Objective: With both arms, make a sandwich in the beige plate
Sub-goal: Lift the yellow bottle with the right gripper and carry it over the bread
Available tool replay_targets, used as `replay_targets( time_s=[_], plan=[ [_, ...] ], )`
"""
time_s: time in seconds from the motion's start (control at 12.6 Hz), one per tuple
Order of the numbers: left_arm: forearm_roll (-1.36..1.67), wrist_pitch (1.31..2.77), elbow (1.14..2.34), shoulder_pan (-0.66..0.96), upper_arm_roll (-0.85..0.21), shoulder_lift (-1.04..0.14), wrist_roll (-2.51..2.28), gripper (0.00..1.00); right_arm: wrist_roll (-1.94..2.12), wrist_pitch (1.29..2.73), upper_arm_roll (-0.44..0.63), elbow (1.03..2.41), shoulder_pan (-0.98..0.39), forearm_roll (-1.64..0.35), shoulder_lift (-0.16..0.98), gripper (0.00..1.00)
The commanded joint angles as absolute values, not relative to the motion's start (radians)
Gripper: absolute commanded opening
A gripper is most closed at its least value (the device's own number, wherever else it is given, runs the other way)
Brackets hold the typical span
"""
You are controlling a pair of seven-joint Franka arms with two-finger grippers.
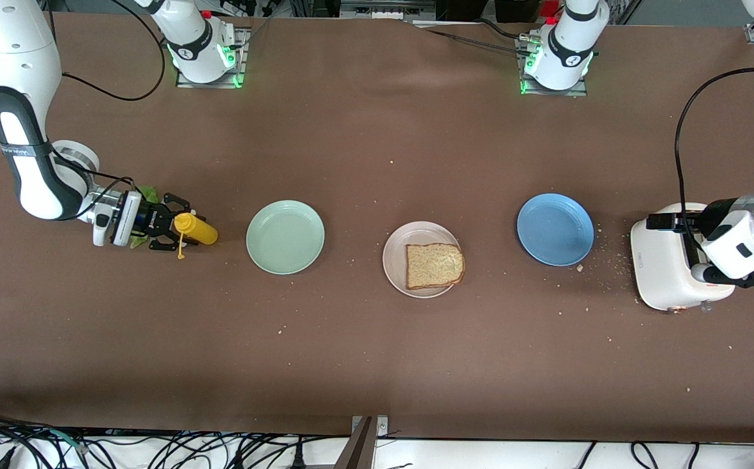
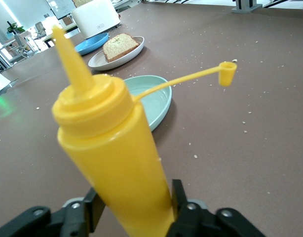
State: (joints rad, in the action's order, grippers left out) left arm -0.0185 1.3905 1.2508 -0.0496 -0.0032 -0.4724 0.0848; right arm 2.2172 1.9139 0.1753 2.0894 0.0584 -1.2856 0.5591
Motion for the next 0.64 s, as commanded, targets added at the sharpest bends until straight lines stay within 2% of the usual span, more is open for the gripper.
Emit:
replay_targets(
  time_s=[0.0, 0.24, 0.56],
  plan=[
    [-0.052, 1.39, 1.252, -0.043, -0.005, -0.463, 0.075, 1.0, 2.238, 1.92, 0.175, 2.074, 0.054, -1.307, 0.561, 0.0],
    [-0.054, 1.39, 1.252, -0.041, -0.005, -0.465, 0.074, 1.0, 2.209, 2.02, 0.179, 2.043, 0.005, -1.286, 0.497, 0.0],
    [-0.055, 1.39, 1.252, -0.041, -0.005, -0.465, 0.074, 1.0, 1.99, 2.219, 0.179, 1.98, -0.128, -1.132, 0.422, 0.0]
  ],
)
